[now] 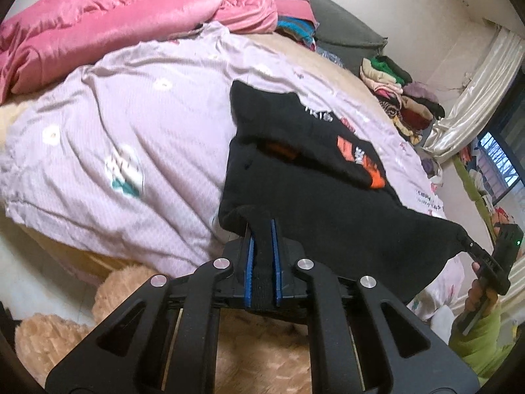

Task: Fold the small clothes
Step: 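Grasp the hem with the right gripper and lift it with both grippers, then carry the hem up over the sweater body toward the collar with both grippers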

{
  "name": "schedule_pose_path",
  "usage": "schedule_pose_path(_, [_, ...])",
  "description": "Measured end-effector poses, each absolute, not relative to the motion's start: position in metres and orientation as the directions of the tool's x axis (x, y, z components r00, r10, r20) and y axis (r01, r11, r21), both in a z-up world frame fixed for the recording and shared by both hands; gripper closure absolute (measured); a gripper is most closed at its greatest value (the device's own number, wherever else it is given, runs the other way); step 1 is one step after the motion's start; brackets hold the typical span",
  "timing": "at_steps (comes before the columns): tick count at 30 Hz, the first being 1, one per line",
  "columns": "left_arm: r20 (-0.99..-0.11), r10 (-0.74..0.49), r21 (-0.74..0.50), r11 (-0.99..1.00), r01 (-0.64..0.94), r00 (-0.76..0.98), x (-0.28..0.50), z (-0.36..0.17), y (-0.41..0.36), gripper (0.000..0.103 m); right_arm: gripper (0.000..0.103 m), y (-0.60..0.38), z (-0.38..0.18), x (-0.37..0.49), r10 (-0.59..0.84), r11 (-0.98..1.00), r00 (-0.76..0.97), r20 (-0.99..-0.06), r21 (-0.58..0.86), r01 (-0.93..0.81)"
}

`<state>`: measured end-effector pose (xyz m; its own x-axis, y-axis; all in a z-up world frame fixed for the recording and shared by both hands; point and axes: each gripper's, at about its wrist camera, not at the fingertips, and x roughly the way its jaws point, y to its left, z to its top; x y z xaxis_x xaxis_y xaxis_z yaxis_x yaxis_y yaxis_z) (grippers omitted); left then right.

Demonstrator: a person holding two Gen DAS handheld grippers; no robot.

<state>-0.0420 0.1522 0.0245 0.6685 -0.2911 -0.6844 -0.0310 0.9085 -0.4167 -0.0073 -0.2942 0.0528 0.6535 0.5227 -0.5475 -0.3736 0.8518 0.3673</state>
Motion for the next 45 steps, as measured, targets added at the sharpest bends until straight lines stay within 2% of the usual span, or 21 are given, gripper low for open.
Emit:
schedule_pose_path(17, [-0.624, -0.237, -0.367, 0.930, -0.012, 0.745, -0.008, 0.078, 0.144, 0.100, 0.095, -0.315, 0.074, 0.015, 0.502, 0.848, 0.742, -0.445, 0.421, -0.321])
schedule_pose_path(32, [-0.609, -0.193, -0.327, 0.945, -0.022, 0.769, 0.023, 0.095, 0.144, 0.100, 0.095, -0.313, 0.087, 0.050, 0.461, 0.865, 0.782, -0.419, 0.408, -0.292])
schedule_pose_path(45, [-0.602, -0.103, -0.223, 0.974, -0.042, 0.792, 0.052, 0.100, 0.136, 0.100, 0.095, -0.310, 0.087, 0.089, 0.429, 0.879, 0.805, -0.409, 0.396, -0.267])
